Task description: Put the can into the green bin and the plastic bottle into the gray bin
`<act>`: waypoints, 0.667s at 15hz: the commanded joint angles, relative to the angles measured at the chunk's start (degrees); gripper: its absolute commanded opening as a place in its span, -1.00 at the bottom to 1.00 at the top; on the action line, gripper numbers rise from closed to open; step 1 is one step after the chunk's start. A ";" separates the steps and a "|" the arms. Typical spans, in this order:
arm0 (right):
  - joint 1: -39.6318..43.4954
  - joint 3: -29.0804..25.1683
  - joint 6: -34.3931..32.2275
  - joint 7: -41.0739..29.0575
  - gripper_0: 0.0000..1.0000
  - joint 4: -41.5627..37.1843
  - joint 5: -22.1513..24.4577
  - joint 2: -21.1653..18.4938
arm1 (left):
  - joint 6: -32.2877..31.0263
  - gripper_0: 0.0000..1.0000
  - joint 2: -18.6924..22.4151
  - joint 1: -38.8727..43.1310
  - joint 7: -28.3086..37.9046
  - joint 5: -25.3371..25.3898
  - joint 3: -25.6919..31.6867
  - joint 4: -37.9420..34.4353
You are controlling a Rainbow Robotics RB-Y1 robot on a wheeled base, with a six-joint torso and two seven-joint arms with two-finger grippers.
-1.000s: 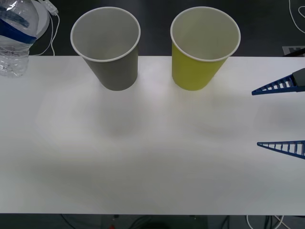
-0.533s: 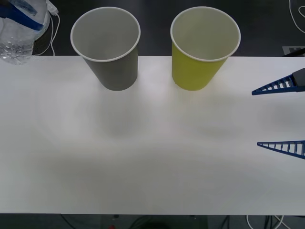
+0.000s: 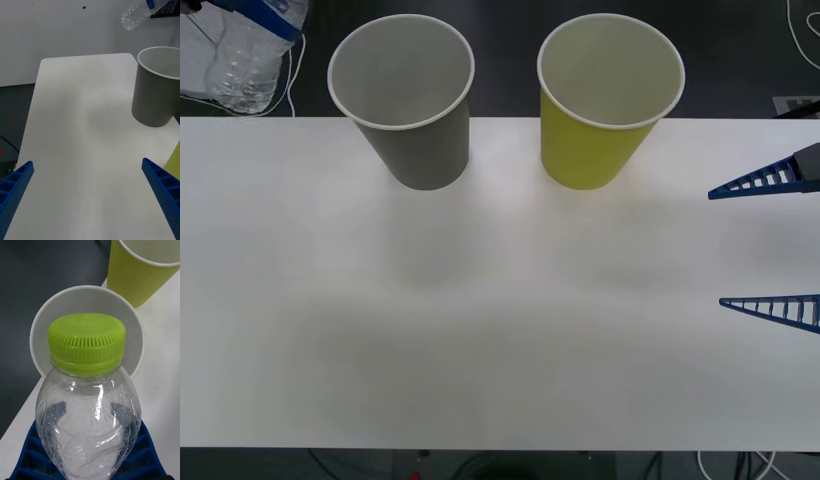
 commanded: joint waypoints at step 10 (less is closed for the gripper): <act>0.00 0.00 0.00 0.00 1.00 0.00 0.00 0.00 | 4.33 -1.00 -13.47 -18.07 -0.22 -2.44 -14.61 20.51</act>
